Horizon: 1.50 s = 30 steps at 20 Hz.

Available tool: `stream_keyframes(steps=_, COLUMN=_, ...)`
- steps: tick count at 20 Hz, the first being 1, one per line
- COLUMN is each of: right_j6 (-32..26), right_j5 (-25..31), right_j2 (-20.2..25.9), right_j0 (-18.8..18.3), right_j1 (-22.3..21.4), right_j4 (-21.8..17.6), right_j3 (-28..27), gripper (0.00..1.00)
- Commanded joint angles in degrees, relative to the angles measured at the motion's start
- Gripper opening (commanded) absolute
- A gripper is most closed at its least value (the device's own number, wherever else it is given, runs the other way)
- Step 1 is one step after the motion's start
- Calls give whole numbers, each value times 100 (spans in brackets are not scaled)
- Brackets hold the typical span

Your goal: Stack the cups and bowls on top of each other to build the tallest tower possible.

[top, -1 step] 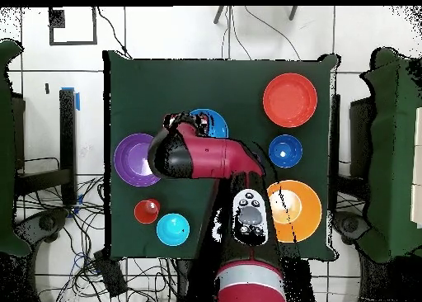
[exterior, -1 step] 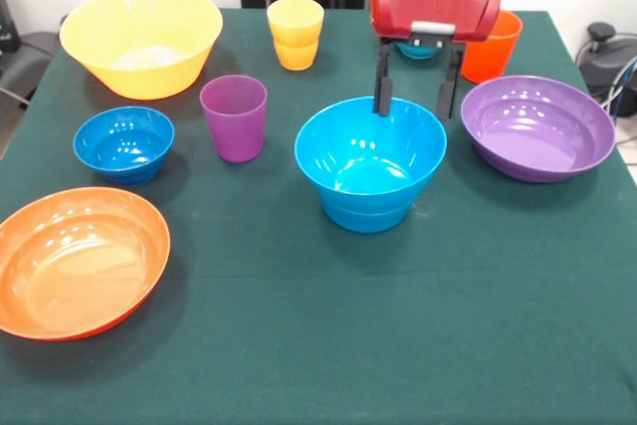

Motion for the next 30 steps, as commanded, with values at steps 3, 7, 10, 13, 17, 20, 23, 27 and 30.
stream_keyframes(steps=3, right_j6=410, right_j5=828, right_j2=654, right_j0=-15, right_j1=-143, right_j4=-35, right_j3=439, gripper=100)
stream_keyframes(steps=7, right_j6=594, right_j5=745, right_j2=550, right_j0=116, right_j1=-185, right_j4=8, right_j3=569, gripper=100)
stream_keyframes(steps=10, right_j6=719, right_j5=636, right_j2=515, right_j0=164, right_j1=-122, right_j4=48, right_j3=671, gripper=100)
stream_keyframes(steps=13, right_j6=831, right_j5=562, right_j2=420, right_j0=262, right_j1=-100, right_j4=82, right_j3=724, gripper=100)
stream_keyframes(steps=17, right_j6=925, right_j5=530, right_j2=303, right_j0=373, right_j1=-138, right_j4=129, right_j3=769, gripper=100)
stream_keyframes(steps=20, right_j6=962, right_j5=438, right_j2=284, right_j0=393, right_j1=-121, right_j4=154, right_j3=833, gripper=100)
stream_keyframes(steps=23, right_j6=990, right_j5=372, right_j2=261, right_j0=423, right_j1=-126, right_j4=171, right_j3=907, gripper=100)
stream_keyframes(steps=27, right_j6=1042, right_j5=568, right_j2=172, right_j0=525, right_j1=-308, right_j4=268, right_j3=998, gripper=100)
stream_keyframes(steps=30, right_j6=1046, right_j5=677, right_j2=63, right_j0=627, right_j1=-408, right_j4=320, right_j3=1026, gripper=100)
